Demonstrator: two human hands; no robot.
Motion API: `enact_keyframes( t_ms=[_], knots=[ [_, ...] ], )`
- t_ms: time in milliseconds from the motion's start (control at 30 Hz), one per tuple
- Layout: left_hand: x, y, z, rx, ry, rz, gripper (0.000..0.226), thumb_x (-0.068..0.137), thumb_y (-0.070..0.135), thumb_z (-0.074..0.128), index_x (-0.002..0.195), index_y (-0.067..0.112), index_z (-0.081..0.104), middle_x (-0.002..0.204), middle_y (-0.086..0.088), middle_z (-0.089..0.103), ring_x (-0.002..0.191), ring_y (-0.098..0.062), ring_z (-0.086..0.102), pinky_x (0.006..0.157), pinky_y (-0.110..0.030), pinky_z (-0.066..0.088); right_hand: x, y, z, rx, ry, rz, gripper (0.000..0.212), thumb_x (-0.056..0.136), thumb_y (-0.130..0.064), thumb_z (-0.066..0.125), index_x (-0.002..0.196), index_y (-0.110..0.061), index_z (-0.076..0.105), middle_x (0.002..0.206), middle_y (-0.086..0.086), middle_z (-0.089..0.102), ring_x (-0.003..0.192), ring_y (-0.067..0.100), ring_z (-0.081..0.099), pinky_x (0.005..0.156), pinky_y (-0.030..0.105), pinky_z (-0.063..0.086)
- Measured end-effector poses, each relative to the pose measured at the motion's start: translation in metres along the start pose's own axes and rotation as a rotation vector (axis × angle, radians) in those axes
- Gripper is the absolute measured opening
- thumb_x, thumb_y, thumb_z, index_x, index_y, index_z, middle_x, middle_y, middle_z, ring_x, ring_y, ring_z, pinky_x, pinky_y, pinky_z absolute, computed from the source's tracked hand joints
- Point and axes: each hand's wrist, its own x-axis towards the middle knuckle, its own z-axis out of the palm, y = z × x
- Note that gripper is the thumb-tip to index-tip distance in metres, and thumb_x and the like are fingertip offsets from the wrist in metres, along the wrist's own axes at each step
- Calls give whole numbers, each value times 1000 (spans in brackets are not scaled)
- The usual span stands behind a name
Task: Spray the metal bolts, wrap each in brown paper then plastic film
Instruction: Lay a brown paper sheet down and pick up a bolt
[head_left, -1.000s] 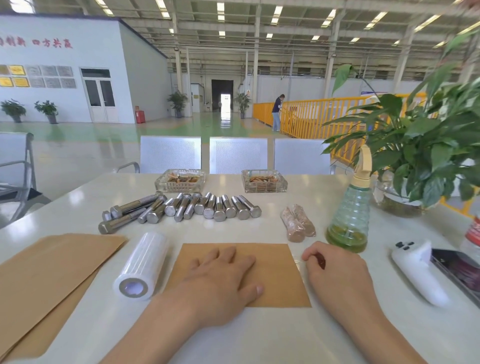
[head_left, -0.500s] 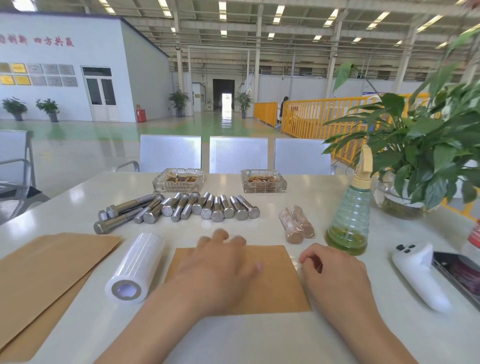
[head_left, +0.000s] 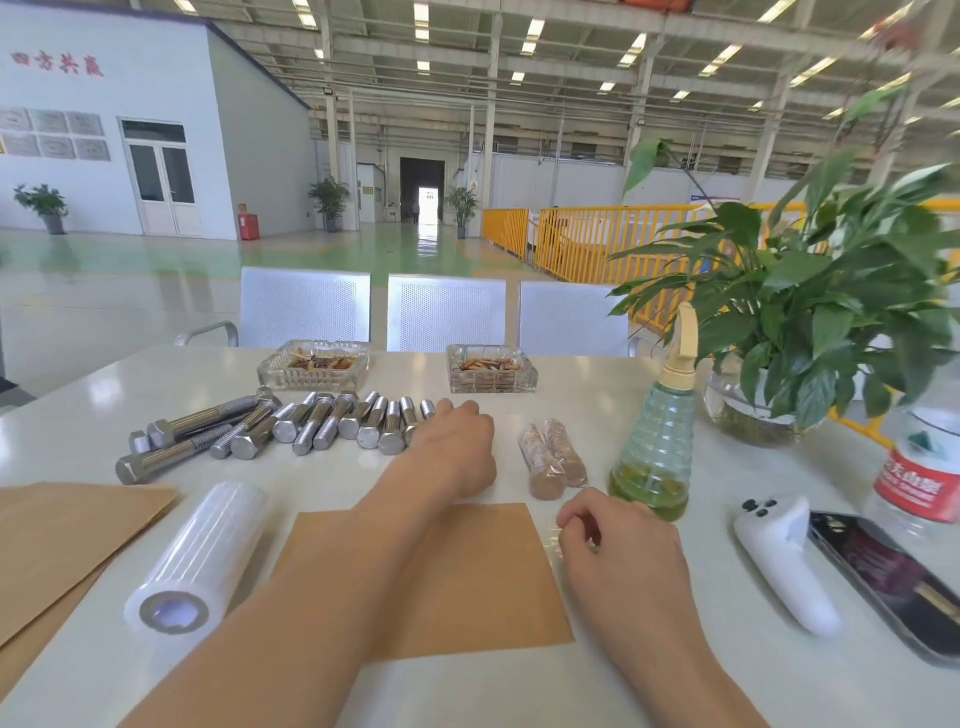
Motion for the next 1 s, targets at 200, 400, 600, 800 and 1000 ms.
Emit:
enact_keyframes(
  t_ms=[200,400,600,800,1000],
  knots=[
    [-4,4,8,-18,116,-199,31,99,20,52,130,15,55,131,-11,53,123,-35,55,84,-40,45,2,0,2,-18,0,-4,18,94,-24,53,84,-33,64,75,-15,61,84,11,53,85,35,39],
    [-14,-11,1,-29,97,-119,26,104,20,49,122,7,62,126,-17,59,123,-36,56,95,-41,48,2,5,1,39,35,44,21,94,-20,52,81,-32,63,72,-15,62,83,12,55,85,38,45],
    [-86,-49,-15,-351,179,248,17,96,19,64,102,32,73,88,18,66,84,2,58,73,-21,42,11,7,-9,372,374,86,23,95,-14,57,106,-33,61,98,-11,64,90,10,60,81,35,44],
    [-140,-64,17,-453,195,207,18,93,35,68,109,45,67,95,21,65,94,2,54,86,-24,45,69,21,-48,360,513,164,60,89,-27,70,144,-19,47,136,5,54,124,24,51,99,36,38],
    [-148,-67,26,-572,218,195,25,92,26,73,107,45,70,96,17,65,94,0,56,88,-22,42,122,24,-53,414,293,305,64,86,-37,72,144,-26,48,119,4,64,116,31,56,85,34,37]
  ],
)
